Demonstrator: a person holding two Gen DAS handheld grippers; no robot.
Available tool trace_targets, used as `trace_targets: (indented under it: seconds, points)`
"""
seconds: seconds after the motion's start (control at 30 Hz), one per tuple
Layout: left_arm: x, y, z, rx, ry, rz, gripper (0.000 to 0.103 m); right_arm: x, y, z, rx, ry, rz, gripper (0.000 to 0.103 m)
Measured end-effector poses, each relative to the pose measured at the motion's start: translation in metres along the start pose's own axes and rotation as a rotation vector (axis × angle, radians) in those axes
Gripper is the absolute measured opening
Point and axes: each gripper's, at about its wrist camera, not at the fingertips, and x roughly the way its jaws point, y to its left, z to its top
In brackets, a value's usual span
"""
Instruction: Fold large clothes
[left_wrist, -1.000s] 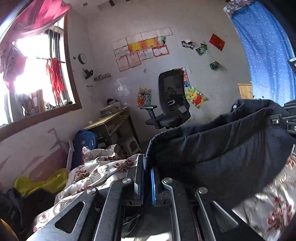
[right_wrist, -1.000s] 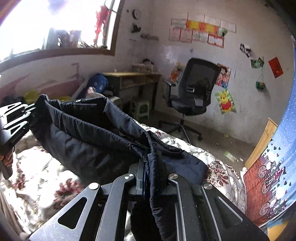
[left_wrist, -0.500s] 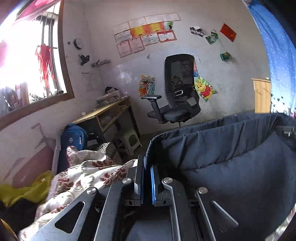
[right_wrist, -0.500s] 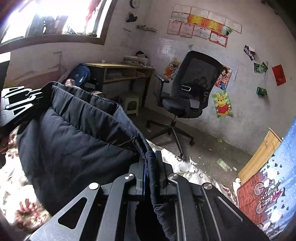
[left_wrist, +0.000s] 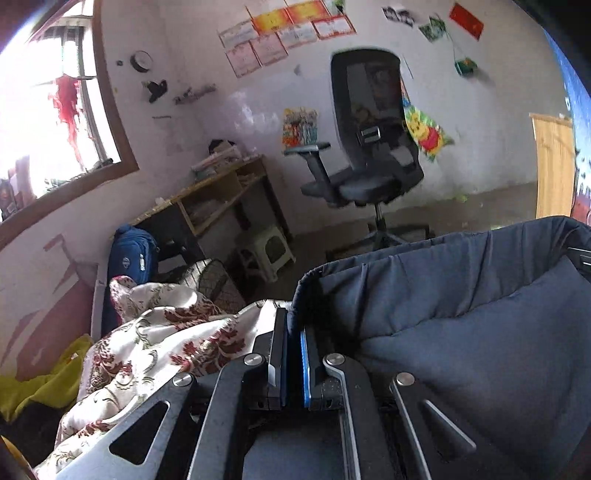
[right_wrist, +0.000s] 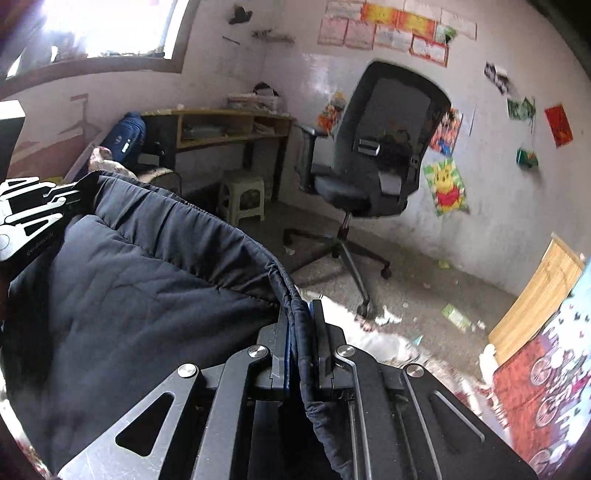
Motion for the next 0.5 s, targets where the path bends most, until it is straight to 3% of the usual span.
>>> trace_targets:
  seconds: [0.13,0.27,0.43,0.5]
  points:
    - [0.026,-0.016,-0.015,0.014,0.07,-0.014,0.005,0.031,-0.003,-0.018,0.039,0.054,0.036,0.008]
    - [0.043,-0.021,-0.027,-0.003,0.117,-0.022,0.005,0.041,-0.004,-0.027,0.07,0.055,0.057,0.011]
    - [0.048,-0.018,-0.029,-0.028,0.134,-0.054,0.007,0.045,-0.009,-0.034,0.094,0.04,0.068,0.016]
    - [0.044,-0.014,-0.029,-0.045,0.125,-0.061,0.012,0.043,-0.014,-0.035,0.113,0.034,0.079,0.019]
